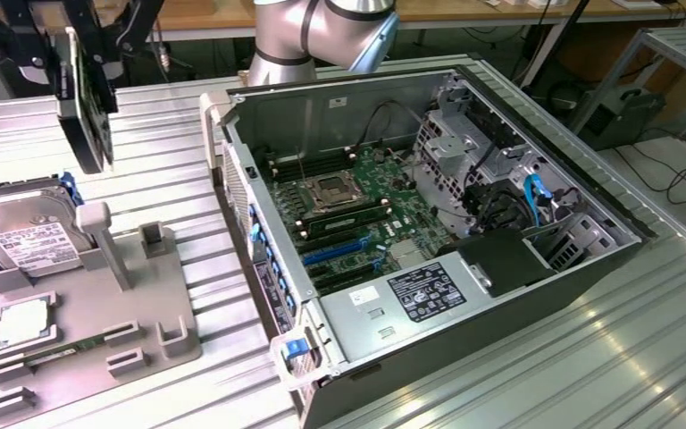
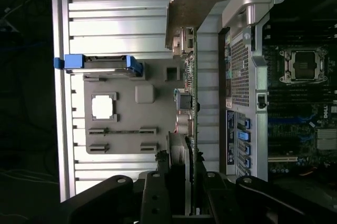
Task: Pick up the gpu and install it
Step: 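Pick up the gpu and move the gpu toward the slot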
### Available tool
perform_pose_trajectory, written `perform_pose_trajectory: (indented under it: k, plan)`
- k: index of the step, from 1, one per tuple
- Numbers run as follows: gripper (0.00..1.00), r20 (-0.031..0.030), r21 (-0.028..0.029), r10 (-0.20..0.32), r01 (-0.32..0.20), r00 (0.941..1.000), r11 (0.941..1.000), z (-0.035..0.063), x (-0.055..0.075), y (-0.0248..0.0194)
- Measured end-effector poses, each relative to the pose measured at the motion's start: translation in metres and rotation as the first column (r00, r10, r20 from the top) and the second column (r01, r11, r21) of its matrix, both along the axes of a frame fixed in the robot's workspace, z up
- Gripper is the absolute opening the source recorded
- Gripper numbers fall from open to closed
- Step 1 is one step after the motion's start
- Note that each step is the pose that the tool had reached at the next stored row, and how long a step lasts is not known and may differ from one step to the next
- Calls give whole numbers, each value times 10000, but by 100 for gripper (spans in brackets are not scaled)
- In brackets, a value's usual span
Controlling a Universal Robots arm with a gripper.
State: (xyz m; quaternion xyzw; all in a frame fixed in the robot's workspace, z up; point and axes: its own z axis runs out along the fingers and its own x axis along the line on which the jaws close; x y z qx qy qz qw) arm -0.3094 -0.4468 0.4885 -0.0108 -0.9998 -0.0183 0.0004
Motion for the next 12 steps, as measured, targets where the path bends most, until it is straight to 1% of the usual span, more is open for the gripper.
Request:
perform_pose_trajectory:
  k: [7, 12]
  plan:
    - [28, 0, 0, 0, 0, 10000, 10000, 167, 0, 0]
    - [28, 0, 0, -1, 1, 10000, 10000, 258, 1, 0]
